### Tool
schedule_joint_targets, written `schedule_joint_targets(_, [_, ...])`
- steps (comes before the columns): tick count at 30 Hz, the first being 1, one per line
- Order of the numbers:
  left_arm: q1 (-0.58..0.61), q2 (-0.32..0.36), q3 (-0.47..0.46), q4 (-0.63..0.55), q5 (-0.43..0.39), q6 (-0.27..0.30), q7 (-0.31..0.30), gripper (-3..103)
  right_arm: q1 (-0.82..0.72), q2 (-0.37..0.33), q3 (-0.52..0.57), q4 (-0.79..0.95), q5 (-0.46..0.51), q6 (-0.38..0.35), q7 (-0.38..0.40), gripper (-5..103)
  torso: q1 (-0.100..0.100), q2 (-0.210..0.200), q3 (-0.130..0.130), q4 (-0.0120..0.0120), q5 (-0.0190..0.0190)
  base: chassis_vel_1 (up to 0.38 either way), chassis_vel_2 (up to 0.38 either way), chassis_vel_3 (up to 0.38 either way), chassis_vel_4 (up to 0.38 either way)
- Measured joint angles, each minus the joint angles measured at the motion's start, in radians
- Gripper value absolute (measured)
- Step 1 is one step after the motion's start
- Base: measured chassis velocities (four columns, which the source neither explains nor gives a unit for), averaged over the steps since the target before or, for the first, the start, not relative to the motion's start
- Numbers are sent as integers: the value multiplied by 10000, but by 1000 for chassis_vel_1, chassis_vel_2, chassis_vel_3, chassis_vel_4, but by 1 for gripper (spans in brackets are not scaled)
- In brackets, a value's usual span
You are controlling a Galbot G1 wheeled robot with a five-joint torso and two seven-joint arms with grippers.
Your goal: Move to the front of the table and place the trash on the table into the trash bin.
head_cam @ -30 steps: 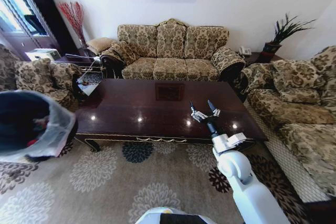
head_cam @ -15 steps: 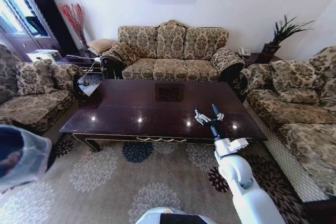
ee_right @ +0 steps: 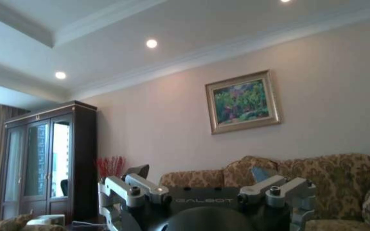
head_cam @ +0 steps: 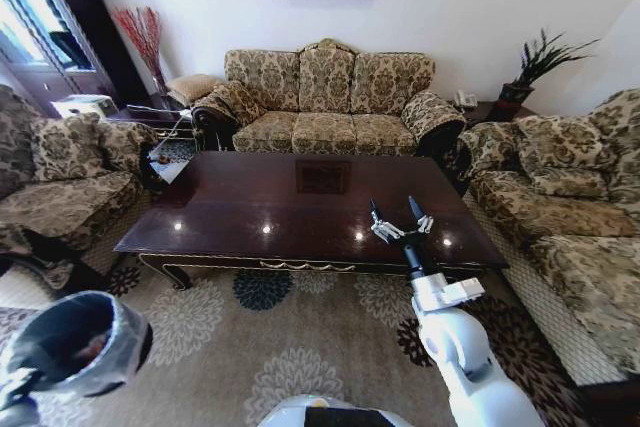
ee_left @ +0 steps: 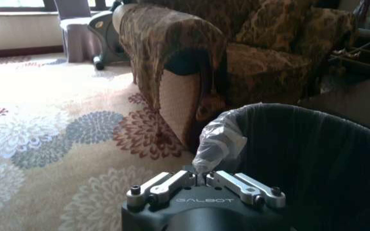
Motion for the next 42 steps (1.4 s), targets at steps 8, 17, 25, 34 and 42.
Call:
schedule_joint_targets(8, [-708, 198, 1237, 1643, -272, -4, 140, 3, -576, 60, -343, 220, -360, 204, -267, 100, 0, 0, 0, -2, -5, 0, 0, 0, 0])
schedule_joint_targets(17, [-1522, 371, 2333, 3447, 16, -293, 298, 3, -873, 482, -235, -99, -591, 558, -372, 100, 0, 0, 0, 0, -3, 0, 0, 0, 0])
schedule_joint_targets(25, [-1817, 325, 2767, 4064, 617, -743, 1297, 3, -1026, 379, -259, -16, -614, 643, -221, 100, 0, 0, 0, 0, -4, 0, 0, 0, 0])
schedule_joint_targets(34, [-2038, 290, 2931, 4623, 1639, -1779, 2413, 3, -1469, 329, -264, 81, -815, 561, -152, 100, 0, 0, 1, -1, -2, 0, 0, 0, 0])
schedule_joint_targets(42, [-2130, 259, 3133, 4672, 1932, -1772, 2445, 3, -1711, 333, -227, 296, -853, 542, -75, 100, -38, -79, -40, -1, -4, 0, 0, 0, 0])
